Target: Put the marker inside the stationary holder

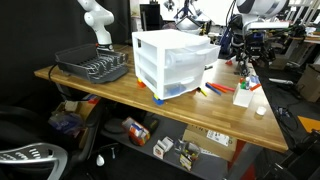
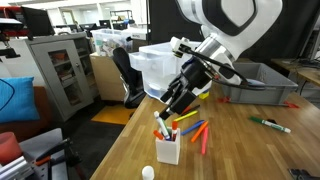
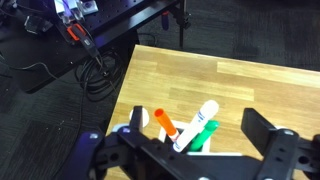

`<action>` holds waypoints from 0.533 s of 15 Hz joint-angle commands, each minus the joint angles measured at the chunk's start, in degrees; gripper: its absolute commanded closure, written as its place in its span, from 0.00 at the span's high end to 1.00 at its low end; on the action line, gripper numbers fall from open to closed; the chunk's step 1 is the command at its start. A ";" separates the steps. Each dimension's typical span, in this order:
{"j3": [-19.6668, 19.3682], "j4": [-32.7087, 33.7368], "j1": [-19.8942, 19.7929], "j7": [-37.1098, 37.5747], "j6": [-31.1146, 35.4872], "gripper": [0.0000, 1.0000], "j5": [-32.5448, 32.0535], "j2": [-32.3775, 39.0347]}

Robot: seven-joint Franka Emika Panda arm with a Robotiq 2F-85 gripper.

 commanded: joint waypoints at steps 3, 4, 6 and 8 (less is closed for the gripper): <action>0.15 -13.18 1.31 -1.76 13.46 1.00 1.22 -10.93; -0.01 -7.59 1.02 -0.27 7.98 1.00 0.02 -7.02; 0.11 -10.67 1.44 -0.30 10.68 1.00 0.00 -9.46; 0.10 -11.53 1.47 -0.36 11.48 1.00 0.00 -9.97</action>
